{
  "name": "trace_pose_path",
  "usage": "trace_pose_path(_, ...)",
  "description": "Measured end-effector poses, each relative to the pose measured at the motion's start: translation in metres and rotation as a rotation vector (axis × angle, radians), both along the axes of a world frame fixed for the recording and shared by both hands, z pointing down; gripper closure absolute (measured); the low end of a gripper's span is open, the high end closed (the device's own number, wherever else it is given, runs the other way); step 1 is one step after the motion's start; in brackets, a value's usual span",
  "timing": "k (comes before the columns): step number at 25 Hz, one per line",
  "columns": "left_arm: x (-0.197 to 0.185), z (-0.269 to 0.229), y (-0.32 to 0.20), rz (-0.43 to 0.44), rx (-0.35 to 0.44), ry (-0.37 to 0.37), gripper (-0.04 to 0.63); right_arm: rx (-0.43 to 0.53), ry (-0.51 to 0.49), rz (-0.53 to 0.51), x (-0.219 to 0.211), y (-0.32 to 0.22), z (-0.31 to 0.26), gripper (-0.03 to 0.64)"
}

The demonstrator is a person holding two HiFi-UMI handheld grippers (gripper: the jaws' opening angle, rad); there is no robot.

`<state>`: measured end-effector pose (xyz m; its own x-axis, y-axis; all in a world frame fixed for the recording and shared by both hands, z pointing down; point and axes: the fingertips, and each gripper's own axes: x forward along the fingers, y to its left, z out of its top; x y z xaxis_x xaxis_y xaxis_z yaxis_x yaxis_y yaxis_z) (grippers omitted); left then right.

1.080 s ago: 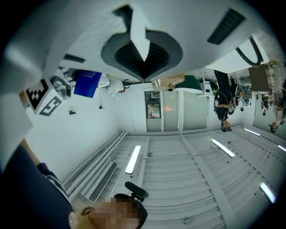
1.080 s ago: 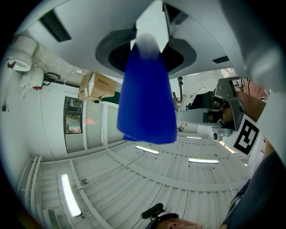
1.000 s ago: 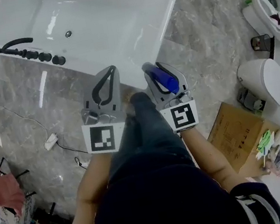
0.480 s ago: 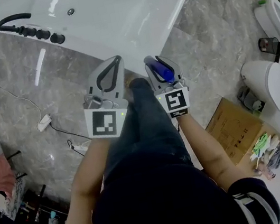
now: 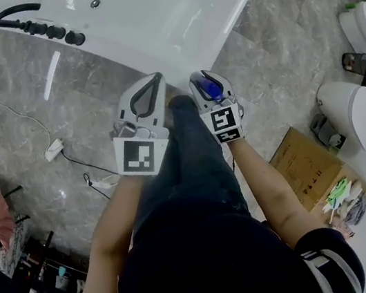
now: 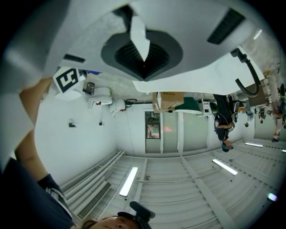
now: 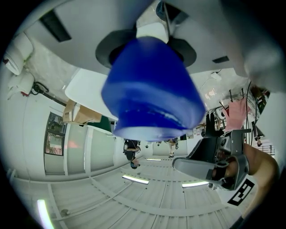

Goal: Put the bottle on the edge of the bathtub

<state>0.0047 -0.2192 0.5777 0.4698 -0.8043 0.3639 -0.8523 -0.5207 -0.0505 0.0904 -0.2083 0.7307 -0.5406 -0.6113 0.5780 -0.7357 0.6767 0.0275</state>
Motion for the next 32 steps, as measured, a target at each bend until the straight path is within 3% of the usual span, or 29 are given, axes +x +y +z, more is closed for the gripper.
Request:
trace_pose_path(16,-0.002,0.025,0.019,0.001,-0.057,-0.046,0.595,-0.056,0.049,-0.053,-0.006,0.011,0.053,0.456)
trace_pose_path(32,0.0,0.036,0.022,0.031,-0.082,-0.055,0.595,-0.058,0.028,-0.066,-0.014,0.004,0.064,0.449)
